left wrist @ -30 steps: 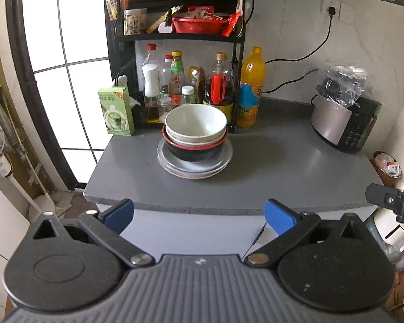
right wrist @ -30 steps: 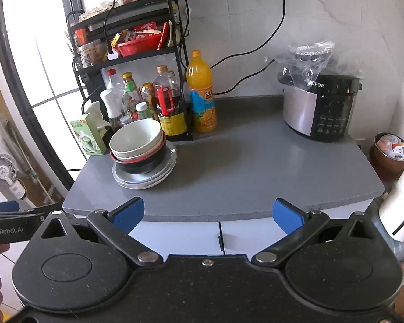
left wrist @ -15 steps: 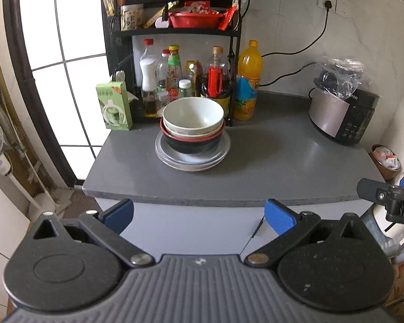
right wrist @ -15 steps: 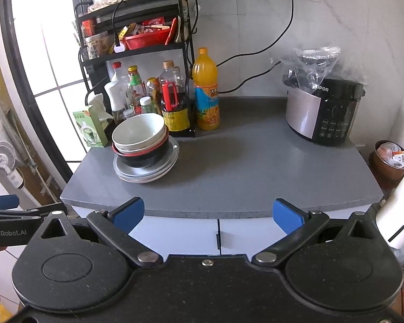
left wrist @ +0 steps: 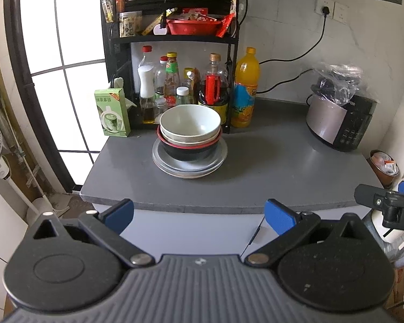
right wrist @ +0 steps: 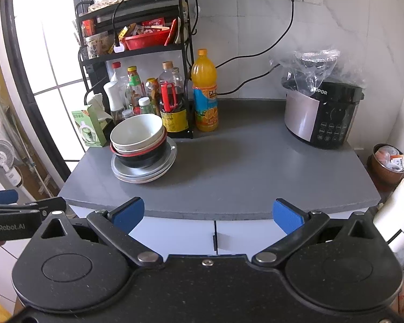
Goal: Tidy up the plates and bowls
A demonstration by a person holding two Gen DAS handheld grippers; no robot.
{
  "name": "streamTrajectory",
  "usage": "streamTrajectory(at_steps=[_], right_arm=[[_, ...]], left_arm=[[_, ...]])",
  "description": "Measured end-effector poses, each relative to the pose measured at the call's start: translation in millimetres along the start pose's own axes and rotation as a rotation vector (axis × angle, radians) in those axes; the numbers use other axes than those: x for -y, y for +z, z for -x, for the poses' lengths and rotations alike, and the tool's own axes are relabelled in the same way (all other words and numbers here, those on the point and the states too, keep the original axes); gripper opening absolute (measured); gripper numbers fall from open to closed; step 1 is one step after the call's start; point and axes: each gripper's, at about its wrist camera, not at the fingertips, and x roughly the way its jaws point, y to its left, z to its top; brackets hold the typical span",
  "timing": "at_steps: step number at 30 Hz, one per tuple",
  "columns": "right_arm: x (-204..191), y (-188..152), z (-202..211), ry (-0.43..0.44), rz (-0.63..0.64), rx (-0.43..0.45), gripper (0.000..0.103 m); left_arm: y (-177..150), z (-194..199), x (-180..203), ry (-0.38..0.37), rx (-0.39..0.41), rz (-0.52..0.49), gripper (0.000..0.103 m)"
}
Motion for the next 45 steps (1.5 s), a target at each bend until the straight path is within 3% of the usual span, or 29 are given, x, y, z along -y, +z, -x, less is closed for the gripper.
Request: streamTrajectory(at_steps=[45], right_arm=[[-2.4,1.9,-3.2,0.025,0.022,-0.014,0.103]], left_arm=[[-0.3,-3.8,3.6,0.017,0.001,-0.007,0.103]])
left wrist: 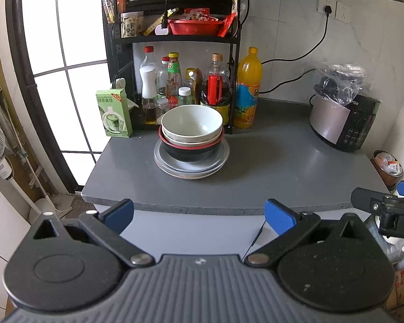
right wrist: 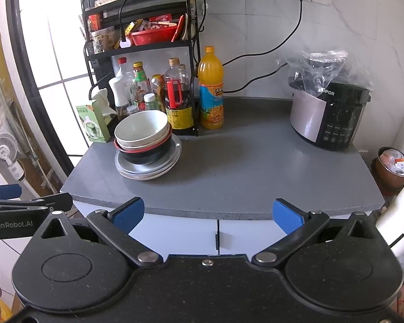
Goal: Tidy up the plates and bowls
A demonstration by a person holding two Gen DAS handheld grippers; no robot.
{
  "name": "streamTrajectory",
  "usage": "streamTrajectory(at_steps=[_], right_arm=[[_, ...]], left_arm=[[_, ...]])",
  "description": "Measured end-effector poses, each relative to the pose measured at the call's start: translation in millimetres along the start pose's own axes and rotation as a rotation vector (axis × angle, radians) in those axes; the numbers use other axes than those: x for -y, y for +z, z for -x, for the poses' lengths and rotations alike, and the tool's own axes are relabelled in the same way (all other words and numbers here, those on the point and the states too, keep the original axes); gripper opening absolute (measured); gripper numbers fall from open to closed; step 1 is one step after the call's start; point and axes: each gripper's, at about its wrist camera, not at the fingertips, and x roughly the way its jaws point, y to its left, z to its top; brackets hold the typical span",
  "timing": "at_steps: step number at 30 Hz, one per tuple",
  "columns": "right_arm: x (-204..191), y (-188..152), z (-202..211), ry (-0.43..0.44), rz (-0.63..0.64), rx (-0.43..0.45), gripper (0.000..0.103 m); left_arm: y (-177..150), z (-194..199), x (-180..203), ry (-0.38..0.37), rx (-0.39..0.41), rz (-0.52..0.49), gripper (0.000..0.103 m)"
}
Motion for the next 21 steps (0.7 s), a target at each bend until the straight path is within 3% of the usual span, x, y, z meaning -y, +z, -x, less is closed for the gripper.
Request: streamTrajectory(at_steps=[21], right_arm=[[21,1,-5,0.012,-0.014,0.0,0.103]], left_arm=[[5,-7,15,0.008,-0.007,-0.009,0.102]])
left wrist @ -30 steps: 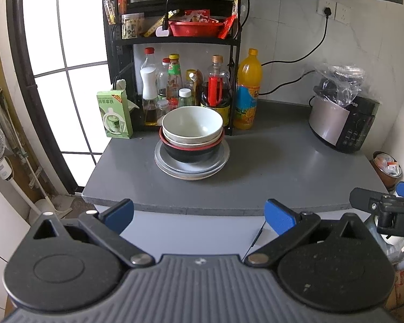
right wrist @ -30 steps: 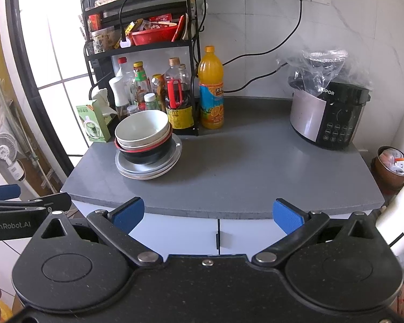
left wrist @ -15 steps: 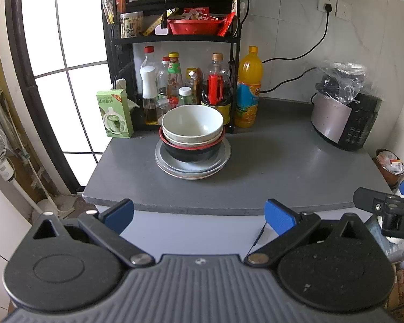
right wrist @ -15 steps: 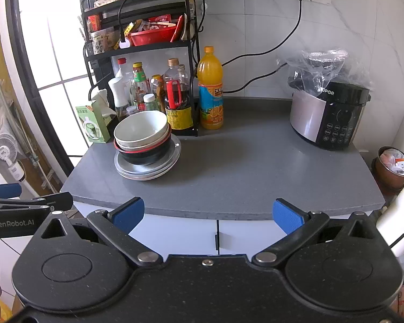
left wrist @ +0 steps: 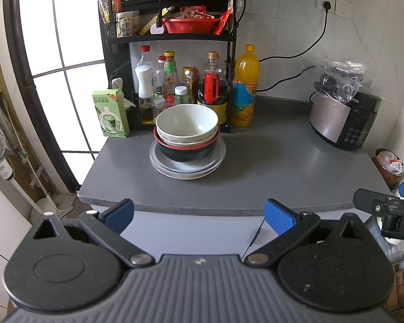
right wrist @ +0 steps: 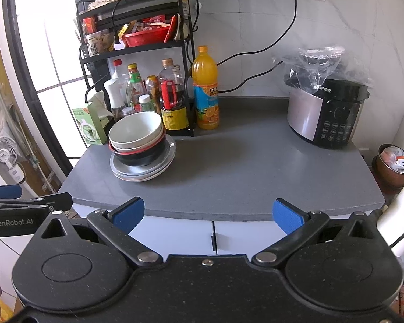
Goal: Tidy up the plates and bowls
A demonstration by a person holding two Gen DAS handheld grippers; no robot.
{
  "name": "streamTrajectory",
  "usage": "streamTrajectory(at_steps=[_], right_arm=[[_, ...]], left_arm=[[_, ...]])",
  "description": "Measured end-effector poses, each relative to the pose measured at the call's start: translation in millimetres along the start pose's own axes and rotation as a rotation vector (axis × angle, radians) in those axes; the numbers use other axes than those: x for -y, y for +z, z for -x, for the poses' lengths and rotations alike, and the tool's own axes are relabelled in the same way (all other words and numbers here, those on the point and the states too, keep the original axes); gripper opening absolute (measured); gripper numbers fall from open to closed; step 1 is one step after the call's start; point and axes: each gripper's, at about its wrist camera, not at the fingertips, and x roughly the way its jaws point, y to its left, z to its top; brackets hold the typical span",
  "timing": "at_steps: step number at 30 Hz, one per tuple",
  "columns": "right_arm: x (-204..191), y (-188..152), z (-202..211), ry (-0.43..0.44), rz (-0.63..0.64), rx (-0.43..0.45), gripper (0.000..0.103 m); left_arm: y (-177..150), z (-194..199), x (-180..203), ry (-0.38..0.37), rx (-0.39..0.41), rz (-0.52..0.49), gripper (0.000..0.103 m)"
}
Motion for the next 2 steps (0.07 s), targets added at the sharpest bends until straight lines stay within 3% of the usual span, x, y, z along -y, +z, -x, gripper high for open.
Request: streamTrajectory(at_steps=[2], right_arm=[[2.9,0.2,-0.6,-0.002,0.001,-0.002,0.103]], left_arm=[[0.9,-2.6,5.3,-0.002,-0.005,-0.003,0.102]])
